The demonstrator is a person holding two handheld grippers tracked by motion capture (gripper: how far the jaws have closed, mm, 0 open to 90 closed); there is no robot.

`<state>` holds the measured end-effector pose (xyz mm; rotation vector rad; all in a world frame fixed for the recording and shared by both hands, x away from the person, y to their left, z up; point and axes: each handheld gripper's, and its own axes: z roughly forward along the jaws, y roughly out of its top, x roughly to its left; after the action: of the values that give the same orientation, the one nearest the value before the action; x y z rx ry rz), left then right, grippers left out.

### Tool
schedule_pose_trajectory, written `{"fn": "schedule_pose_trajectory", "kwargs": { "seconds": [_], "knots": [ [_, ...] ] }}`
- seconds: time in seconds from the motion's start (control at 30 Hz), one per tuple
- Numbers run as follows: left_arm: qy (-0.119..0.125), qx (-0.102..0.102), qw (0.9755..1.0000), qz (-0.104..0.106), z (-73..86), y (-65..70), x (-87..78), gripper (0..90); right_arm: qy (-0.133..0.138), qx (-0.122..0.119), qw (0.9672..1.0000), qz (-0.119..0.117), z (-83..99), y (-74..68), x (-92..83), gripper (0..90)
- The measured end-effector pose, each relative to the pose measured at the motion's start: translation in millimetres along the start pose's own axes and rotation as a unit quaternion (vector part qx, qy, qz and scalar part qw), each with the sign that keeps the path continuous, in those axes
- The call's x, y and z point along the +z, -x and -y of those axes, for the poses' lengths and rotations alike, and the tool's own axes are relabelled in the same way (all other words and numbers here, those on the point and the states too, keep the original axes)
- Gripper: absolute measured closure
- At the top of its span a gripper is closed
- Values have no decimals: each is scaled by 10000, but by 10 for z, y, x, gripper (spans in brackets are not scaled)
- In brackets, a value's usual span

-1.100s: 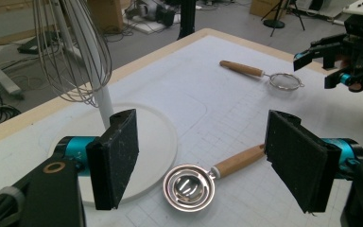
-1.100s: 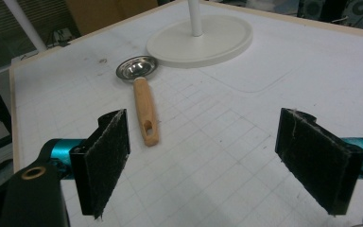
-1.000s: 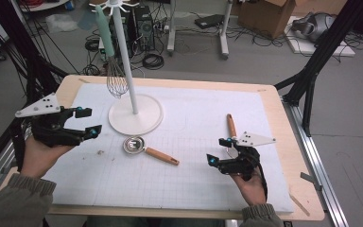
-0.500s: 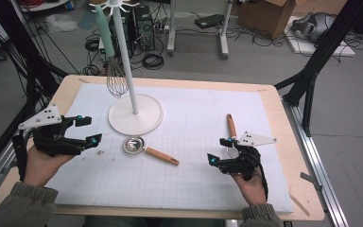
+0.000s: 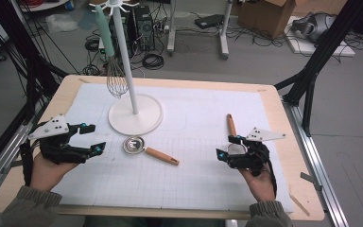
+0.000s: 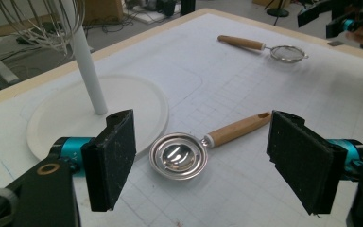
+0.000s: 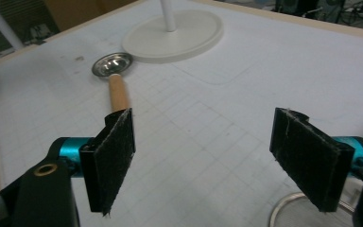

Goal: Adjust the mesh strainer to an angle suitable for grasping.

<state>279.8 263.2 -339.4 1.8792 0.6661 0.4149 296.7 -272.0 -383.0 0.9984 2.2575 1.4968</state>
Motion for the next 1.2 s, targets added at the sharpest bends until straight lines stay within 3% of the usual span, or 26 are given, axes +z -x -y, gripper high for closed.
{"fn": "schedule_pose_trajectory", "kwargs": {
  "seconds": [0.23,0.47,0.53,0.7,1.0,1.2],
  "knots": [
    [62,-25,10000,-54,128,13,42,250,-225,22,9995,240,-91,145,-67,293],
    [100,-62,9999,-81,196,-14,33,251,-442,70,9978,495,-174,306,-78,440],
    [120,-71,9998,-160,206,-26,23,251,-499,196,9974,483,-163,395,-60,482],
    [113,-103,9997,-202,238,-40,29,251,-658,259,9959,566,-135,526,5,586],
    [95,-133,9996,-214,270,-70,35,254,-883,376,9931,674,-90,682,93,717],
    [83,-197,9995,-239,310,-105,43,254,-874,373,9928,735,-86,734,119,836]
  ]
}}
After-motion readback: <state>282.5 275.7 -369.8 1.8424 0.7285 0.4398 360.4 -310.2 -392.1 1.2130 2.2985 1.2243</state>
